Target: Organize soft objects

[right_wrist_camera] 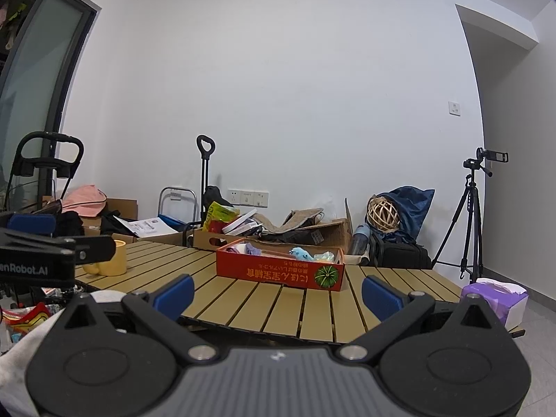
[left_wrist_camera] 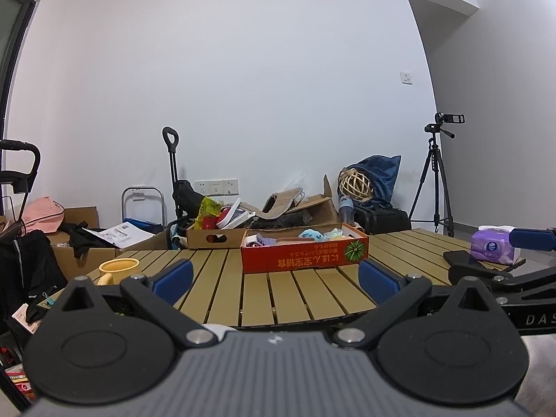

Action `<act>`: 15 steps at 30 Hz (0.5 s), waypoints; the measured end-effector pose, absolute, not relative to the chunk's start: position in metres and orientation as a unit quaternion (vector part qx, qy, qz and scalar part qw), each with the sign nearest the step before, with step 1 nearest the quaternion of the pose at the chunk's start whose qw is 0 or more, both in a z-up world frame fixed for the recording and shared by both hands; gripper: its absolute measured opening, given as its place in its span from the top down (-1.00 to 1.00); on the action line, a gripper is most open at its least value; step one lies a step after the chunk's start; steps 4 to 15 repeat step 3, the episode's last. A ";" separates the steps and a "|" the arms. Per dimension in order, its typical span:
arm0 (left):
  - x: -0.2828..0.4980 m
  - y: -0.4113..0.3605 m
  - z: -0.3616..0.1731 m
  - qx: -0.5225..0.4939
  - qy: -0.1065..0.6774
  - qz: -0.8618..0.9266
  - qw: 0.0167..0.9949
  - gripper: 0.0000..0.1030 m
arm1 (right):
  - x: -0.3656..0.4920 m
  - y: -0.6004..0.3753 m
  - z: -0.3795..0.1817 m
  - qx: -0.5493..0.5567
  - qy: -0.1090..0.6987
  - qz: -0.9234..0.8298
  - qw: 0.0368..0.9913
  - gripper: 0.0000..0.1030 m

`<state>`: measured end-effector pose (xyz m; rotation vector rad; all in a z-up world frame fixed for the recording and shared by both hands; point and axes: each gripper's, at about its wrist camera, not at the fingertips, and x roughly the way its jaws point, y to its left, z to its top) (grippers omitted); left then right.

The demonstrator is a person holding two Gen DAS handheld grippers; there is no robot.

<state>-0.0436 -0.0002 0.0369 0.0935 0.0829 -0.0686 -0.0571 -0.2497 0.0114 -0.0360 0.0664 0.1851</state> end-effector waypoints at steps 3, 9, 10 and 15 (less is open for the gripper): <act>-0.045 0.000 0.037 0.045 0.040 -0.033 0.998 -1.00 | -0.057 -0.250 0.011 -0.018 0.032 0.092 0.995 -1.00; -0.045 0.000 0.037 0.045 0.040 -0.033 0.998 -1.00 | -0.057 -0.250 0.011 -0.018 0.032 0.092 0.995 -1.00; -0.045 0.000 0.037 0.045 0.040 -0.033 0.998 -1.00 | -0.057 -0.250 0.011 -0.018 0.032 0.092 0.995 -1.00; -0.045 0.000 0.037 0.045 0.040 -0.033 0.998 -1.00 | -0.057 -0.250 0.011 -0.018 0.032 0.092 0.995 -1.00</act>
